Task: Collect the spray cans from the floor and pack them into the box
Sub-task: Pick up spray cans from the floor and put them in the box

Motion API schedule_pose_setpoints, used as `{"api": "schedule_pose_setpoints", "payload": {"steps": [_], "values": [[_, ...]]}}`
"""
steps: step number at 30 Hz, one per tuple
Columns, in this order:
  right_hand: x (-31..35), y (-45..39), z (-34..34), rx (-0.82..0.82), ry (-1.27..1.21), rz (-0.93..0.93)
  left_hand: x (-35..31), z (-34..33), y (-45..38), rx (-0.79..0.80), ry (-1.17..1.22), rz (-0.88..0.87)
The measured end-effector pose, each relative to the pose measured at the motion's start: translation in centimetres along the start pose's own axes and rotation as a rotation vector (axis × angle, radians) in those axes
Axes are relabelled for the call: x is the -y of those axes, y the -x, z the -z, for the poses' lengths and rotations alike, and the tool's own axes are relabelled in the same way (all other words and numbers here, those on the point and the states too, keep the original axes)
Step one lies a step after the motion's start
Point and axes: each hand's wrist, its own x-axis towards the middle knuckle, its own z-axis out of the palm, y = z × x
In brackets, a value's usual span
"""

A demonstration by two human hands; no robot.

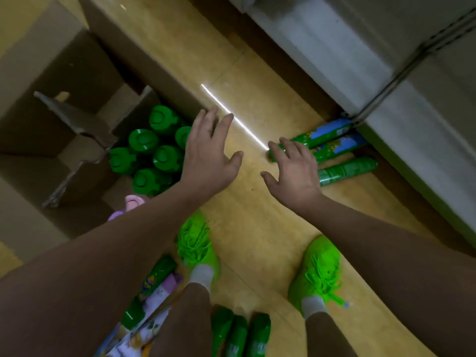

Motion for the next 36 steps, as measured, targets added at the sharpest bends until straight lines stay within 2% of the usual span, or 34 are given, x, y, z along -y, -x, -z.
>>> {"api": "schedule_pose_setpoints", "payload": {"steps": [7,12,14,20,24,29,33,36], "values": [[-8.9,4.2,-3.7,-0.033,-0.132,-0.262,-5.7,-8.1,-0.6,0.148,-0.032,-0.104],[-13.1,6.5,-7.2,0.006,-0.233,-0.432,-7.9,-13.6,-0.7,0.246,-0.052,-0.121],[-14.2,6.7,-8.5,-0.004,-0.351,-0.546,-8.2,-15.9,-0.9,0.283,-0.060,-0.136],[-17.4,2.3,-12.7,-0.030,-0.821,-1.044,-8.3,-23.8,-4.0,0.324,-0.114,-0.170],[-19.7,-1.3,-15.4,-0.090,-1.076,-1.245,-8.4,-28.8,-7.3,0.372,-0.169,-0.195],[-21.4,-4.7,-18.0,-0.199,-1.216,-1.325,-9.3,-32.8,-10.5,0.368,-0.220,-0.301],[-22.0,-5.5,-19.2,-0.252,-1.236,-1.310,-10.6,-34.1,-11.4,0.303,-0.370,-0.267],[-22.4,-5.1,-19.6,-0.280,-1.280,-1.341,-11.3,-34.8,-11.2,0.329,-0.415,-0.220]]}}
